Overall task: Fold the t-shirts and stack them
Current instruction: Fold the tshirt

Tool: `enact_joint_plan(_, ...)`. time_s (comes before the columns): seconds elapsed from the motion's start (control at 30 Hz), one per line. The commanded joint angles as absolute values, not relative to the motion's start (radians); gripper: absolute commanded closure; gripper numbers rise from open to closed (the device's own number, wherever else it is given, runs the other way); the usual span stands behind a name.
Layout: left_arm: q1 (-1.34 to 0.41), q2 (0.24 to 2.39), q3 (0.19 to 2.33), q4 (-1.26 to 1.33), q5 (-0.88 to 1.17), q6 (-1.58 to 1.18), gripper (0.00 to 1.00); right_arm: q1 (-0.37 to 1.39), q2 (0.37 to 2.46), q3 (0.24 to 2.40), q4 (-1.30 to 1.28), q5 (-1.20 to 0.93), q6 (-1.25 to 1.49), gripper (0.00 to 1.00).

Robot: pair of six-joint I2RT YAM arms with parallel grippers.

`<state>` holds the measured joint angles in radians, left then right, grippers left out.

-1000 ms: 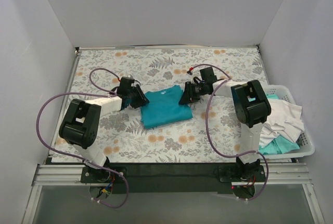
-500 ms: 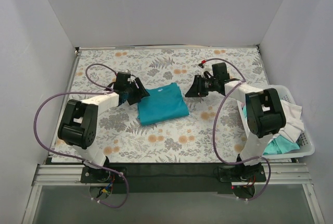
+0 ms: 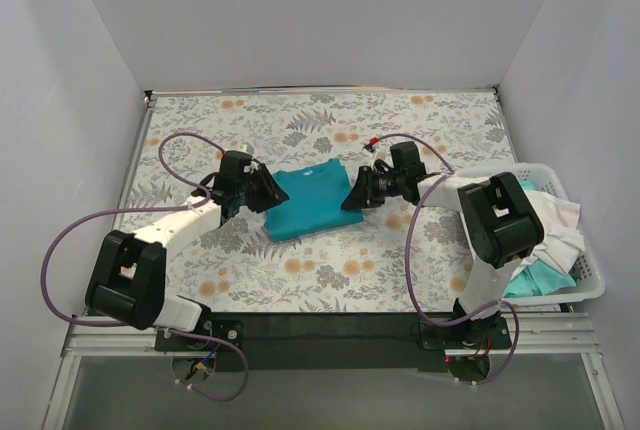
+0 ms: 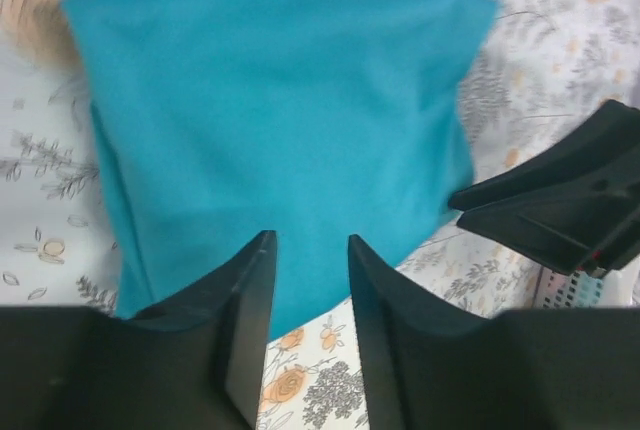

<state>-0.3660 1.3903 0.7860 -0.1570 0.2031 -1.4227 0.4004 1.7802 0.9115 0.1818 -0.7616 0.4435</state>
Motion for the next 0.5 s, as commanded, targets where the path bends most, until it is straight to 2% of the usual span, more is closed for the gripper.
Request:
enact_joint_plan(0.0, -0.367, 1.449, 0.729, -0.172, 0.218, -1.439, 0.71, 0.394, 1.839, 0.867, 0.285, -0.739, 0.456, 0.74)
enact_joint_plan(0.13, -0.353, 1.506, 0.69, -0.175, 0.216, -1.454, 0.92, 0.376, 1.876, 0.787, 0.317, -0.704, 0.46, 0.76)
enact_joint_plan(0.23, -0.31, 1.5, 0.686, -0.19, 0.207, -1.459, 0.96, 0.359, 1.847, 0.744, 0.324, -0.696, 0.463, 0.76)
enact_joint_plan(0.33, -0.298, 1.497, 0.715, -0.222, 0.184, -1.419, 0.96, 0.356, 1.789, 0.745, 0.322, -0.73, 0.466, 0.76)
enact_joint_plan(0.43, -0.298, 1.467, 0.744, -0.251, 0.201, -1.394, 0.85, 0.367, 1.734, 0.768, 0.319, -0.771, 0.486, 0.75)
enact_joint_plan(0.47, -0.298, 1.436, 0.75, -0.259, 0.207, -1.391, 0.77, 0.38, 1.72, 0.776, 0.321, -0.79, 0.494, 0.74)
